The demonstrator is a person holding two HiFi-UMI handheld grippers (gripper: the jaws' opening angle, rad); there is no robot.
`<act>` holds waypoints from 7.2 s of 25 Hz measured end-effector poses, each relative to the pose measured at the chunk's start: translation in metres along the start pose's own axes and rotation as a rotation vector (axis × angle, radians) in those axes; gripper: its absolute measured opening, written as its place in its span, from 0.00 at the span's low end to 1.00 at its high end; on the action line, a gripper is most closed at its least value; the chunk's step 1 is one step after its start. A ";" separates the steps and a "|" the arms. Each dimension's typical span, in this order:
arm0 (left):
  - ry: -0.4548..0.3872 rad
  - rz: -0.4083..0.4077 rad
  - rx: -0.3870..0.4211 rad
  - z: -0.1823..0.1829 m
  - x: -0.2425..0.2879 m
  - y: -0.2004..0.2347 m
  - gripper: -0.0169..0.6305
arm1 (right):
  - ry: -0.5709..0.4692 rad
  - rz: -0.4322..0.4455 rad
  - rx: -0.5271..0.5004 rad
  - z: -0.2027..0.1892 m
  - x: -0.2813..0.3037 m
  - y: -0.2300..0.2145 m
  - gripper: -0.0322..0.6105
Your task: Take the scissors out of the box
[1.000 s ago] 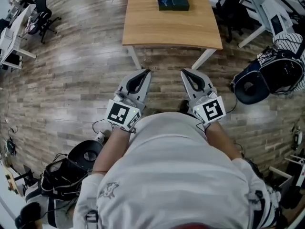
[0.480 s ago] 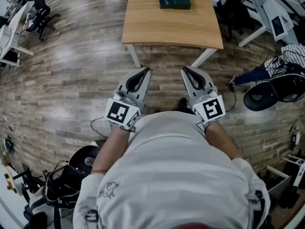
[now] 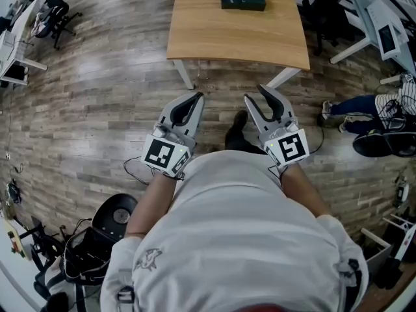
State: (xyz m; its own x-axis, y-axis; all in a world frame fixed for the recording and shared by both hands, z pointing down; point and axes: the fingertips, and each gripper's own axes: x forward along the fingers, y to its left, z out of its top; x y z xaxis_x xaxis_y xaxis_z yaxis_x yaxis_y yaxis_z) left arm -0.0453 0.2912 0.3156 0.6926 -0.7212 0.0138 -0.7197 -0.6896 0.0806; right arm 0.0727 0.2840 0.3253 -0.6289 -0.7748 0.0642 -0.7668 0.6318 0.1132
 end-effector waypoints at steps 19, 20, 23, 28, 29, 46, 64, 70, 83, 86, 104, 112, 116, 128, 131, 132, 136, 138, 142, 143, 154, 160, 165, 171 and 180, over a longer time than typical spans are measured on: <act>0.024 0.042 0.004 0.003 0.182 0.081 0.03 | -0.006 0.064 0.026 -0.016 0.111 -0.175 0.33; 0.024 0.041 0.006 0.003 0.193 0.083 0.03 | -0.008 0.068 0.025 -0.015 0.114 -0.183 0.33; 0.009 0.040 0.006 0.007 0.222 0.088 0.03 | -0.014 0.072 0.017 -0.014 0.122 -0.208 0.33; 0.006 0.013 0.008 0.010 0.258 0.095 0.03 | -0.007 0.035 0.035 -0.019 0.130 -0.241 0.33; 0.007 0.009 0.007 0.010 0.263 0.098 0.03 | -0.003 0.030 0.039 -0.021 0.133 -0.245 0.33; 0.063 -0.063 -0.045 -0.008 0.329 0.206 0.03 | 0.092 -0.065 0.084 -0.047 0.236 -0.295 0.33; 0.152 -0.160 -0.088 -0.039 0.388 0.326 0.03 | 0.266 -0.107 0.126 -0.107 0.366 -0.325 0.33; 0.176 -0.202 -0.064 -0.044 0.410 0.349 0.03 | 0.337 -0.113 0.121 -0.128 0.401 -0.344 0.33; 0.230 -0.215 -0.099 -0.082 0.459 0.402 0.03 | 0.500 -0.102 0.116 -0.195 0.478 -0.394 0.30; 0.243 -0.205 -0.116 -0.095 0.470 0.412 0.03 | 0.546 -0.107 0.127 -0.214 0.493 -0.405 0.29; 0.353 -0.218 -0.138 -0.169 0.518 0.448 0.03 | 0.939 -0.064 0.361 -0.349 0.550 -0.446 0.31; 0.369 -0.201 -0.145 -0.184 0.528 0.464 0.03 | 1.107 -0.116 0.460 -0.393 0.563 -0.449 0.31; 0.370 -0.195 -0.149 -0.187 0.531 0.471 0.03 | 1.181 -0.143 0.487 -0.410 0.568 -0.455 0.31; 0.370 -0.201 -0.173 -0.193 0.533 0.472 0.03 | 1.310 -0.186 0.531 -0.431 0.573 -0.454 0.30; 0.368 -0.195 -0.180 -0.195 0.534 0.474 0.03 | 1.314 -0.202 0.565 -0.436 0.573 -0.455 0.30; 0.367 -0.193 -0.182 -0.195 0.534 0.474 0.03 | 1.312 -0.206 0.574 -0.436 0.572 -0.455 0.30; 0.367 -0.194 -0.190 -0.196 0.532 0.473 0.03 | 1.309 -0.211 0.589 -0.435 0.570 -0.455 0.29; 0.365 -0.194 -0.191 -0.195 0.532 0.473 0.03 | 1.308 -0.219 0.589 -0.435 0.570 -0.457 0.27; 0.364 -0.193 -0.194 -0.196 0.534 0.473 0.03 | 1.313 -0.237 0.572 -0.438 0.567 -0.461 0.21; 0.364 -0.191 -0.195 -0.196 0.534 0.474 0.03 | 1.315 -0.241 0.567 -0.439 0.567 -0.462 0.21; 0.371 -0.185 -0.198 -0.199 0.526 0.473 0.03 | 1.263 -0.283 0.526 -0.439 0.568 -0.462 0.17; 0.368 -0.187 -0.179 -0.192 0.524 0.471 0.03 | 1.186 -0.277 0.554 -0.431 0.569 -0.461 0.17; 0.367 -0.177 -0.161 -0.184 0.519 0.468 0.03 | 1.121 -0.266 0.531 -0.409 0.573 -0.458 0.17; 0.352 -0.164 -0.134 -0.171 0.515 0.460 0.03 | 1.025 -0.257 0.515 -0.374 0.576 -0.462 0.17; 0.330 -0.133 -0.091 -0.146 0.502 0.436 0.03 | 0.867 -0.219 0.461 -0.308 0.568 -0.462 0.17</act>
State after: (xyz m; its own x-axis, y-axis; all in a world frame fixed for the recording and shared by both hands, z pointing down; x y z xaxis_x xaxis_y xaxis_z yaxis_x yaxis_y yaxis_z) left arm -0.0045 -0.3615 0.5032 0.7687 -0.5557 0.3167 -0.6255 -0.7564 0.1912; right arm 0.1088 -0.4546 0.6148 -0.2977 -0.5076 0.8085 -0.9448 0.2779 -0.1735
